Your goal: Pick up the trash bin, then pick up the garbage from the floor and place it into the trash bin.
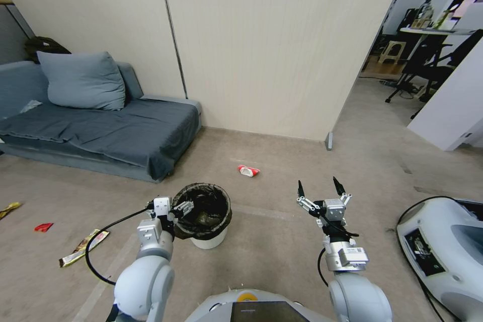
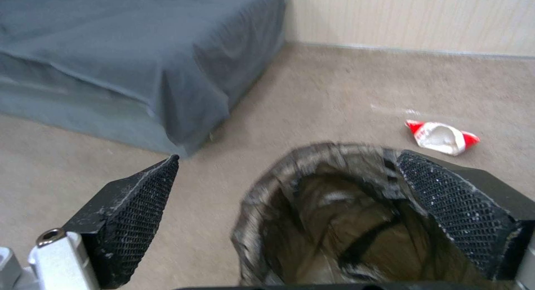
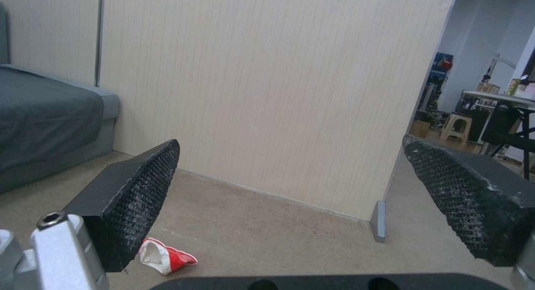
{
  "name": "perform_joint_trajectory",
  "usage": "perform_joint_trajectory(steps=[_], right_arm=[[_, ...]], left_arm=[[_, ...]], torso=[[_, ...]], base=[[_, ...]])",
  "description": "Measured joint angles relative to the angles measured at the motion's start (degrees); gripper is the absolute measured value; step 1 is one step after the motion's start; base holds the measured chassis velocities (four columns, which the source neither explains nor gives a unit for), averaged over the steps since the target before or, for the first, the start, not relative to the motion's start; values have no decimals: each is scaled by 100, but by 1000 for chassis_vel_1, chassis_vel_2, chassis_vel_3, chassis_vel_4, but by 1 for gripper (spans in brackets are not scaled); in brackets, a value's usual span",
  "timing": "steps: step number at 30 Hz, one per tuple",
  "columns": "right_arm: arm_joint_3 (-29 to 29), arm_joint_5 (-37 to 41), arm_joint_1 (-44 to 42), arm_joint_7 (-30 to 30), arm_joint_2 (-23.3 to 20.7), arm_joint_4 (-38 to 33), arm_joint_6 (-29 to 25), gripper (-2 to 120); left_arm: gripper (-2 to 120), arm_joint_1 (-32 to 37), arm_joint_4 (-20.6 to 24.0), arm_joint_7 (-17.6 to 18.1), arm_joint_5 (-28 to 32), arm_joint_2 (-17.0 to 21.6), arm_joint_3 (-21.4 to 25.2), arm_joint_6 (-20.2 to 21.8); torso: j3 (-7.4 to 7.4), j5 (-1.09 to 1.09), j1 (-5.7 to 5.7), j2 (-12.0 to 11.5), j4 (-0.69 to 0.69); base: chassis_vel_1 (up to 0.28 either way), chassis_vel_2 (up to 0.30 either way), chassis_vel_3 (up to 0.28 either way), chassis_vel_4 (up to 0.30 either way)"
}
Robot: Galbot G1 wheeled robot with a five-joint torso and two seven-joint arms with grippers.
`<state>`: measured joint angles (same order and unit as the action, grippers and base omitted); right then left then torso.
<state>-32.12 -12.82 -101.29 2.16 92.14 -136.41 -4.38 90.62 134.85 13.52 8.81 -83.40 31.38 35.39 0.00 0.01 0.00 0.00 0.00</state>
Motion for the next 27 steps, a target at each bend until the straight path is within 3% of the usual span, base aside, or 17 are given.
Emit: perform_joint_trajectory(steps=[27], right_arm=[[-6,-171,-19,44,0,44,-72,100]], left_arm=[[100,-330,-1251,158,69,-142,120,107]], torso=[[0,-1,0,0,0]], base=[[0,0,0,0]])
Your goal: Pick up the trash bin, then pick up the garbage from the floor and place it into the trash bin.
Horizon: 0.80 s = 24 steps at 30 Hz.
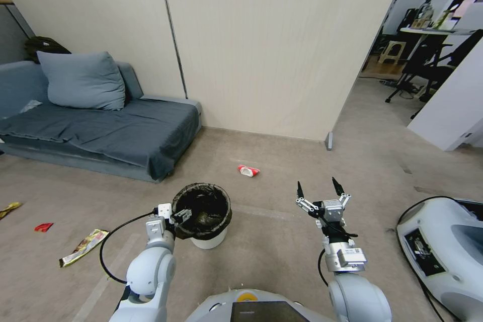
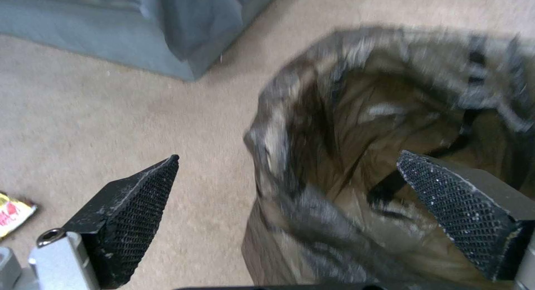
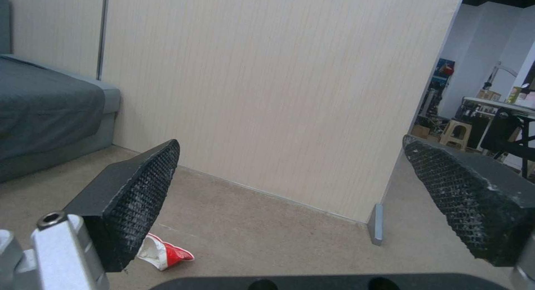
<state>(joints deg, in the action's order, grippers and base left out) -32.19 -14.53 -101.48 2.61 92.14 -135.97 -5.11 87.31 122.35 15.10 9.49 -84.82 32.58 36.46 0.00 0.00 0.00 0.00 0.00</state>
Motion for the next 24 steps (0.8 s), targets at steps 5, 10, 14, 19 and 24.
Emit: perform_joint_trajectory(steps=[5,10,14,19,24], right_arm=[[0,-21,0,4,0,7,-16,100],[0,-104,3,23,0,38,-95,100],[-1,-111,4,25,0,41,-101,100],[-1,-112,4,27,0,41,-105,100],[-2,-113,5,30,0,41,-107,100]], left_arm=[[99,21,-148,-27,17,-41,-87,0],[95,53,-235,-34,34,-68,-150,2],[83,82,-297,-48,36,-83,-192,2],[69,111,-327,-70,41,-105,-197,0],[47,147,-330,-65,63,-108,-164,-11]], torso=[[0,0,0,0,0],[0,0,0,0,0],[0,0,0,0,0],[0,0,0,0,0],[0,-1,0,0,0]], base=[[0,0,0,0],[0,0,0,0],[0,0,0,0],[0,0,0,0],[0,0,0,0]])
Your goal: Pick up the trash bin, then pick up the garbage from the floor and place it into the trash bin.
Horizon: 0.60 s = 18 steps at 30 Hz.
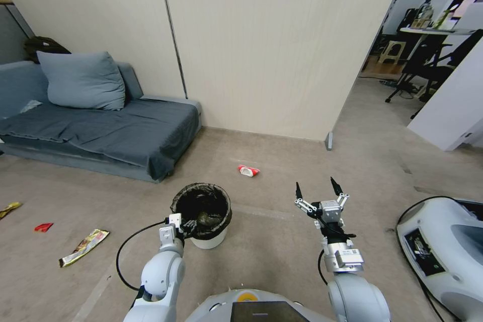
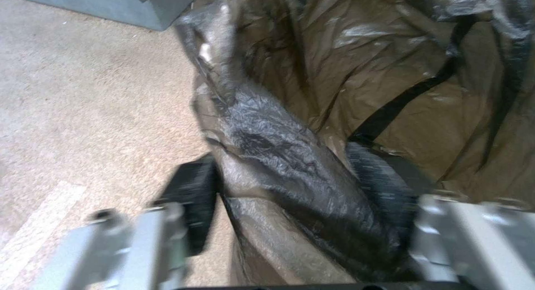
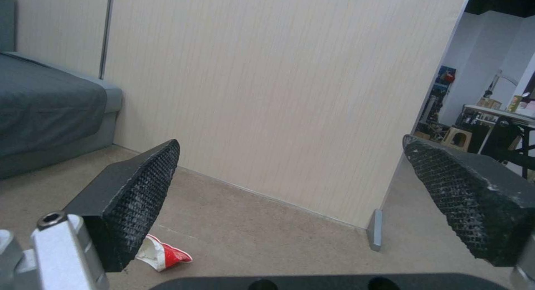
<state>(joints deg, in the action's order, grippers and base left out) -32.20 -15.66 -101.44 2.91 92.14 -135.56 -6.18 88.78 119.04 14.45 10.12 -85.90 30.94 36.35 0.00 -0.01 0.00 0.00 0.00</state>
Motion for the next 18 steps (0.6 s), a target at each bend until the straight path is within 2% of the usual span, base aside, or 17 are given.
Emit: perform_joint_trajectory(steps=[1,3,5,7,9,11,18], right_arm=[[0,0,0,0,0,0,0,100],[-1,-1,1,3,0,0,-1,100],[-2,-1,0,3,0,0,-2,100],[-2,-5,1,1,0,0,-2,100],[-2,-7,1,0,0,0,-1,100],[-1,-32,1,-17,0,-3,9,100],[17,-199,-6,-195,0,-78,145,100]], left_arm=[[47,0,0,0,0,0,0,0],[35,28,3,11,11,-19,0,-9],[32,35,3,14,11,-20,0,-14],[21,49,3,19,11,-23,0,-30],[18,51,3,20,11,-23,0,-31],[9,52,-16,18,23,-30,-11,-56],[9,69,-76,22,23,-37,5,-114]], torso=[[0,0,0,0,0],[0,1,0,0,0],[0,1,0,0,0],[0,1,0,0,0],[0,1,0,0,0],[0,2,0,0,2],[0,0,0,0,0]], base=[[0,0,0,0],[0,0,0,0],[0,0,0,0],[0,0,0,0],[0,0,0,0],[0,0,0,0],[0,0,0,0]])
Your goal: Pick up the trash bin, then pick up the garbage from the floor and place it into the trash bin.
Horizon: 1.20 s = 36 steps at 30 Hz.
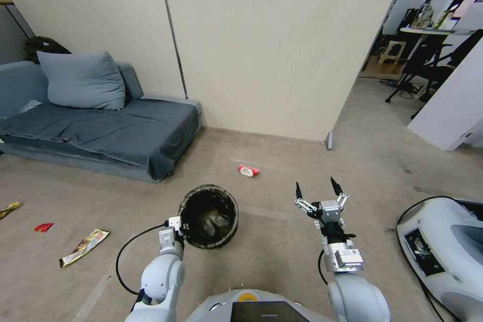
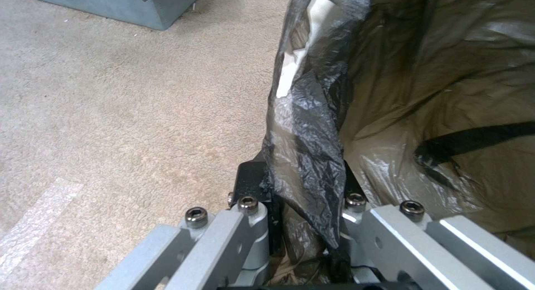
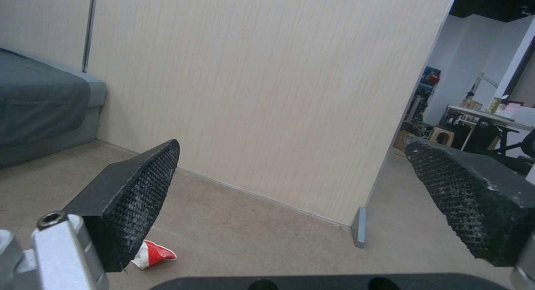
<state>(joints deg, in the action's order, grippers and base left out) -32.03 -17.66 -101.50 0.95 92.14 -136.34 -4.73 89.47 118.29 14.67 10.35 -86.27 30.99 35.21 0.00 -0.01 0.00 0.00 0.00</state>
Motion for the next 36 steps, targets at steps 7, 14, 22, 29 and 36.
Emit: perform_joint_trajectory(steps=[7,14,22,29,36], right_arm=[[1,-11,-2,-4,0,-15,3,100],[1,-35,2,6,0,-43,-26,100],[21,-89,33,65,0,-153,-220,100],[11,231,59,137,0,-56,-594,100],[7,284,62,149,0,-37,-642,100]], left_arm=[[9,5,-31,2,-2,-17,3,-46],[9,20,40,18,-51,-27,-18,-115],[7,154,485,17,-380,-20,-72,-306],[7,388,1250,91,-879,25,-136,-526],[7,484,1547,197,-1129,27,-89,-711]], torso=[[0,-1,0,0,0],[1,4,0,0,1],[1,1,1,0,0],[1,-1,1,0,-1],[1,1,1,0,0]], base=[[0,0,0,0],[0,0,0,0],[0,0,0,0],[0,0,0,0],[0,0,0,0]])
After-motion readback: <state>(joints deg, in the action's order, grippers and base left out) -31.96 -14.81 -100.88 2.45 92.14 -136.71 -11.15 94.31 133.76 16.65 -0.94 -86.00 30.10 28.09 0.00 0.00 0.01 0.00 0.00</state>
